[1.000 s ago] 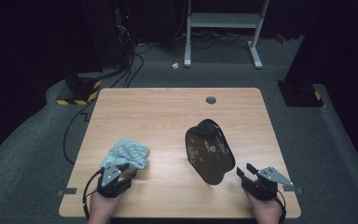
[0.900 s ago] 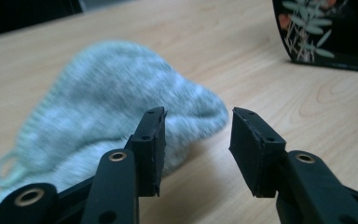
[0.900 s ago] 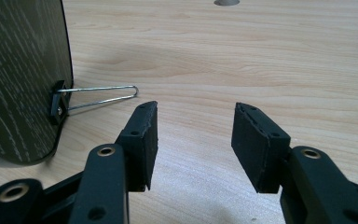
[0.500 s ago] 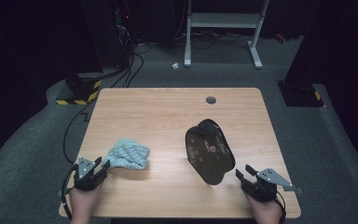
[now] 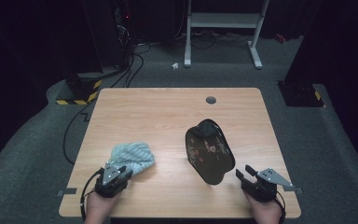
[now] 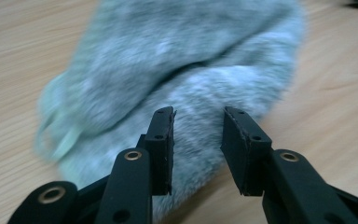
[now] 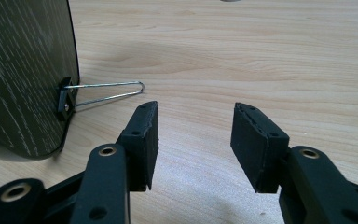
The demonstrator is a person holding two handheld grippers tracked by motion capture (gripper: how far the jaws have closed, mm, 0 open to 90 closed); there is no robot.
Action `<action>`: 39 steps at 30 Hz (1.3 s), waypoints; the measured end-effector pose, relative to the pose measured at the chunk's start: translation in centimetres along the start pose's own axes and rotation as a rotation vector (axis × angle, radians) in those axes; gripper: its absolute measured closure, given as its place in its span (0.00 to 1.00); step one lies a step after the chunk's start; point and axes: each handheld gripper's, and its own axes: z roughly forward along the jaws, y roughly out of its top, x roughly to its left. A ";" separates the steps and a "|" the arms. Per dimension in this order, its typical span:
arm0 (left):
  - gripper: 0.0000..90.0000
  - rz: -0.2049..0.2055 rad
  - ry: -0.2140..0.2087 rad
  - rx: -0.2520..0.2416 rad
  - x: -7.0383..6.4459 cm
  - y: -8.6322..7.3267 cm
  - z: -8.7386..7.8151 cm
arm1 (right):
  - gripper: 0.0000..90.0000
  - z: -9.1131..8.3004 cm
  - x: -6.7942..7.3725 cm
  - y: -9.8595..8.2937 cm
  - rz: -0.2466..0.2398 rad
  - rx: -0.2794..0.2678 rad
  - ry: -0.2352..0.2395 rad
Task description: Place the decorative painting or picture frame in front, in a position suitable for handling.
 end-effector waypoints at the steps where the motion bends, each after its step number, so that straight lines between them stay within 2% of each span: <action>1: 0.71 0.013 -0.027 -0.002 -0.7 0.2 0.2 | 0.57 0.0 0.0 0.0 0.001 0.000 0.000; 4: 0.68 0.045 -0.088 -0.028 -2.7 1.2 0.3 | 0.57 0.0 0.0 0.0 0.000 -0.001 0.000; 6: 0.67 0.055 -0.086 -0.072 -3.1 1.9 -0.1 | 0.57 0.0 0.1 0.1 -0.002 -0.001 0.000; 7: 0.66 0.055 -0.070 -0.099 -2.9 2.3 -0.5 | 0.57 -0.1 0.1 0.1 -0.001 -0.003 0.000; 9: 0.63 0.045 -0.006 -0.139 -1.8 3.1 -1.1 | 0.57 -0.1 0.1 0.1 -0.002 -0.007 0.000; 10: 0.63 0.023 0.019 -0.154 -0.9 3.4 -1.4 | 0.57 -0.2 0.1 0.2 -0.004 -0.007 -0.001; 12: 0.63 -0.020 0.053 -0.179 0.7 4.1 -1.6 | 0.57 -0.3 0.1 0.2 -0.005 -0.010 -0.001; 14: 0.63 -0.035 0.079 -0.184 1.9 5.1 -1.5 | 0.57 -0.2 0.1 0.1 -0.005 -0.007 -0.001; 15: 0.63 -0.052 0.077 -0.197 2.3 5.7 -1.5 | 0.57 -0.2 0.1 0.1 -0.005 -0.006 -0.001; 17: 0.61 -0.058 0.067 -0.203 2.8 6.8 -0.9 | 0.57 -0.2 0.2 0.1 -0.003 -0.008 0.000; 20: 0.54 -0.082 0.025 -0.138 3.4 7.8 1.0 | 0.57 -0.1 0.3 0.2 -0.011 -0.007 0.003; 21: 0.53 -0.107 -0.001 -0.103 3.8 7.9 1.9 | 0.57 -0.1 0.3 0.2 -0.012 -0.006 0.004; 22: 0.55 -0.130 -0.026 -0.074 4.1 7.8 2.4 | 0.57 -0.1 0.3 0.2 -0.012 -0.006 0.005; 23: 0.62 -0.148 -0.042 -0.058 4.3 7.7 2.7 | 0.57 -0.1 0.3 0.2 -0.013 -0.004 0.006; 24: 0.70 -0.152 -0.038 -0.057 4.3 7.5 2.7 | 0.57 -0.1 0.3 0.2 -0.013 -0.004 0.007; 26: 0.82 -0.146 -0.036 -0.059 4.2 7.3 2.5 | 0.57 -0.1 0.3 0.1 -0.017 -0.001 0.009; 27: 0.85 -0.125 -0.037 -0.056 3.7 6.8 1.9 | 0.57 -0.1 0.3 0.1 -0.017 -0.001 0.009; 29: 0.88 -0.108 -0.033 -0.065 3.2 6.1 1.1 | 0.57 0.0 0.3 0.1 -0.016 0.000 0.010; 34: 0.89 -0.114 -0.024 -0.075 1.6 4.0 -1.1 | 0.57 -0.2 0.3 0.1 -0.017 -0.003 0.008; 37: 0.89 -0.116 -0.018 -0.059 0.8 2.5 -1.6 | 0.57 -0.3 0.3 0.1 -0.020 -0.007 0.006; 39: 0.88 -0.119 -0.020 -0.027 0.5 1.4 -1.4 | 0.57 -0.4 0.3 0.2 -0.018 -0.009 0.005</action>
